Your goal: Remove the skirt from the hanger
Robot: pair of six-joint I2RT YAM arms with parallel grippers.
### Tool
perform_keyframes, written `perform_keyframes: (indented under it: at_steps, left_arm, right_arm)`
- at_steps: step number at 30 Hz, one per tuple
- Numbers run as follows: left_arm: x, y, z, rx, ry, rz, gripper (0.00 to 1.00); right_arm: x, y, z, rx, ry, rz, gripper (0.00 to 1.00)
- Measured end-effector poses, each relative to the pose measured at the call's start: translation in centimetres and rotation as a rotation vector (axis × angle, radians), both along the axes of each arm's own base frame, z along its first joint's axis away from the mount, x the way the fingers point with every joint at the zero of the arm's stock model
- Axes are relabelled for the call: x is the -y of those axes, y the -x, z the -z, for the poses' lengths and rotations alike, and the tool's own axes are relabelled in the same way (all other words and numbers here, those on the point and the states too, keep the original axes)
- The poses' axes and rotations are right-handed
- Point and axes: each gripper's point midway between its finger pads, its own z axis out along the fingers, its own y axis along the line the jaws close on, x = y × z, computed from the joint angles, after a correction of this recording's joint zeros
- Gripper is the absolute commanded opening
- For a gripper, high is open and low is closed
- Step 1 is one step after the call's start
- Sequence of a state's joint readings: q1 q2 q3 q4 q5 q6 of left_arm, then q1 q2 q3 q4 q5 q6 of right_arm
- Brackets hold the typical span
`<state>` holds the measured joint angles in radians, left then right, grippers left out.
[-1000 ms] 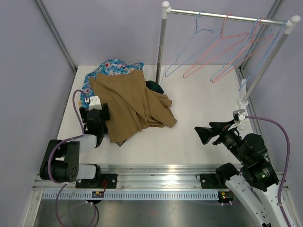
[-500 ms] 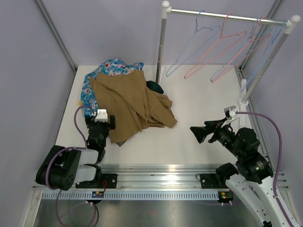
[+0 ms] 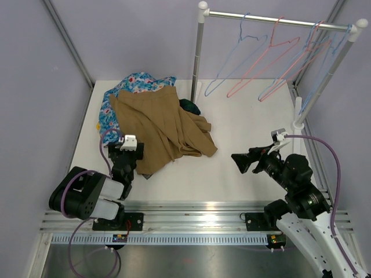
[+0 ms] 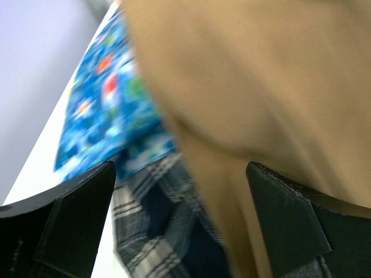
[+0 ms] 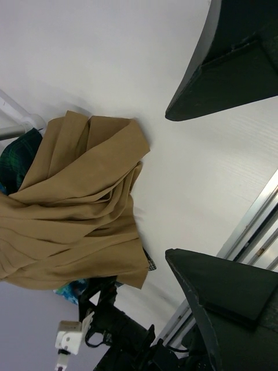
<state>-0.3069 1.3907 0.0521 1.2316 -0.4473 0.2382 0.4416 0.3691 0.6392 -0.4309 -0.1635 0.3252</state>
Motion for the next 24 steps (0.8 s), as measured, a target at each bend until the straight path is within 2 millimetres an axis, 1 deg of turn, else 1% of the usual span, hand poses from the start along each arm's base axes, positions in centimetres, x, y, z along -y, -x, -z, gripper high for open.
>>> perform_keyframes:
  at_steps: [3,4,6,8,12,15,18,21,24]
  left_arm:
    - [-2.6,0.2,0.9,-0.021,0.026,-0.100,0.99]
    - [-2.9,0.3,0.8,-0.017,0.039,-0.115,0.99]
    - [-3.1,0.2,0.4,0.003,0.056,-0.126,0.99]
    - [-3.2,0.2,0.3,0.007,0.061,-0.129,0.99]
    - [-3.1,0.2,0.4,0.008,0.074,-0.130,0.99]
    - [-3.2,0.2,0.4,0.009,0.078,-0.132,0.99]
    - [-3.1,0.2,0.4,0.009,0.080,-0.132,0.99]
    - [-3.1,0.2,0.4,0.010,0.081,-0.133,0.99]
    - [-3.1,0.2,0.4,0.010,0.082,-0.133,0.99]
  right_arm:
    - [0.2,-0.9,0.9,-0.033,0.023,0.034,0.99]
    - [0.4,-1.3,1.3,-0.047,0.035,0.049,0.99]
    - [0.8,-2.2,2.1,-0.069,0.072,0.090,0.99]
    - [1.5,-3.4,2.8,-0.072,0.123,0.141,1.00]
    - [4.0,-6.5,3.1,-0.007,0.244,0.296,0.99]
    - [5.8,-8.6,4.3,0.039,0.371,0.384,1.00]
    - [7.4,-10.5,6.7,0.045,0.452,0.451,0.99]
    - [9.1,-12.1,10.3,0.024,0.520,0.509,0.99]
    - [11.1,-14.6,13.5,0.009,0.562,0.587,1.00]
